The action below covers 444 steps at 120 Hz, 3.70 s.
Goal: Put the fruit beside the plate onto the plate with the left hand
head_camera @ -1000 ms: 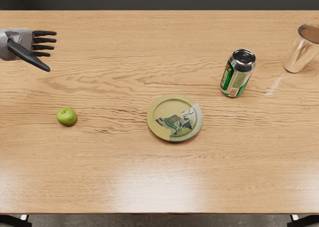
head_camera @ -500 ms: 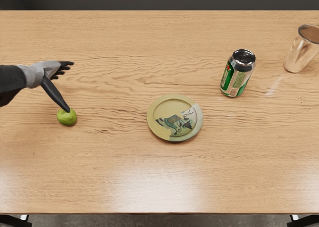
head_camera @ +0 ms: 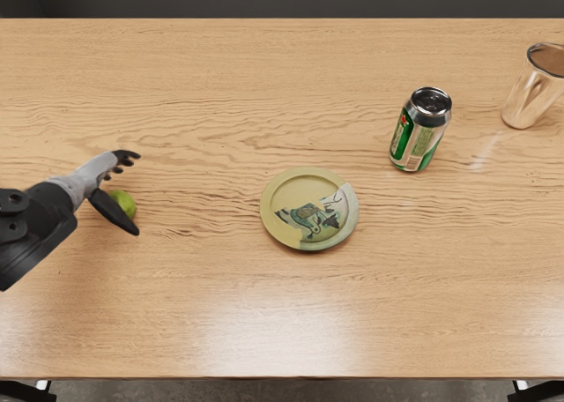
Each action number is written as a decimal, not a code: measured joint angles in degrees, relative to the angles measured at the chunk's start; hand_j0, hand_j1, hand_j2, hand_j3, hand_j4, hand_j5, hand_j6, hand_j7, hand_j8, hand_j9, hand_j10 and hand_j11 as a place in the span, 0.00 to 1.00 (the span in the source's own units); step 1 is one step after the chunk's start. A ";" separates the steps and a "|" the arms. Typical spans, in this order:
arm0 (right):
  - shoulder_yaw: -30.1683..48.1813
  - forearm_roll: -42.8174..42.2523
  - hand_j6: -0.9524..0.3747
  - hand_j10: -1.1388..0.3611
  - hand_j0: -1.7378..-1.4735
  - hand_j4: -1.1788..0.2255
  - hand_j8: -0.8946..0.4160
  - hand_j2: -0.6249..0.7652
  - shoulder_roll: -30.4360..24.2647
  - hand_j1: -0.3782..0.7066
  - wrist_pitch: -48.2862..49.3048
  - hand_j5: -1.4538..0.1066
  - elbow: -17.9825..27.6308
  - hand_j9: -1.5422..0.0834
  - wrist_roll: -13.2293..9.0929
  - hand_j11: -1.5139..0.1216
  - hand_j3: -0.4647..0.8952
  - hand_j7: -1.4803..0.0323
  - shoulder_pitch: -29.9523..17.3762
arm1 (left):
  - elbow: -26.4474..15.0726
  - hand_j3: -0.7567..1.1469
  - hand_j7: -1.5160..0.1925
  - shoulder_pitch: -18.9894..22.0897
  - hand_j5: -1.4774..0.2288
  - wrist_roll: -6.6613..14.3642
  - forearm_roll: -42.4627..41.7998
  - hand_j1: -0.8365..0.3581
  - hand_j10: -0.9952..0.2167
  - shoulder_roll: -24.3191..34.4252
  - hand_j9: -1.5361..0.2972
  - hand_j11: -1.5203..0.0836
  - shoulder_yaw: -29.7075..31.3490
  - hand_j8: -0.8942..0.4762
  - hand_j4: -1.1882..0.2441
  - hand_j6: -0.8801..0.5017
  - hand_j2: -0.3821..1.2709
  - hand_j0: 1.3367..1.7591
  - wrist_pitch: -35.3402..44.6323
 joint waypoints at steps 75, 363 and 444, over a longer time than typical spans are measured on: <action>0.00 0.00 0.70 0.75 0.30 0.83 0.67 0.45 0.00 0.05 0.00 0.91 0.00 0.93 0.00 0.91 0.34 0.96 -0.01 | 0.12 0.40 0.51 2.31 0.49 -0.02 2.78 0.50 0.42 1.12 0.49 0.55 0.26 0.31 0.49 0.28 0.29 0.76 0.26; 0.00 0.00 0.70 0.75 0.30 0.83 0.67 0.45 0.00 0.05 0.00 0.91 -0.01 0.93 0.00 0.91 0.34 0.96 0.00 | 8.90 0.40 0.39 -2.18 0.36 1.24 2.43 0.47 0.29 -31.03 0.37 0.41 -7.68 0.32 0.38 0.24 0.40 0.75 0.18; 0.00 0.00 0.70 0.75 0.30 0.83 0.67 0.45 0.00 0.05 0.00 0.91 -0.01 0.93 0.00 0.91 0.34 0.96 0.00 | 9.91 0.40 0.72 -4.18 0.70 0.86 1.90 0.78 0.63 -26.24 0.68 0.77 -10.14 0.50 0.68 0.48 0.27 0.76 0.26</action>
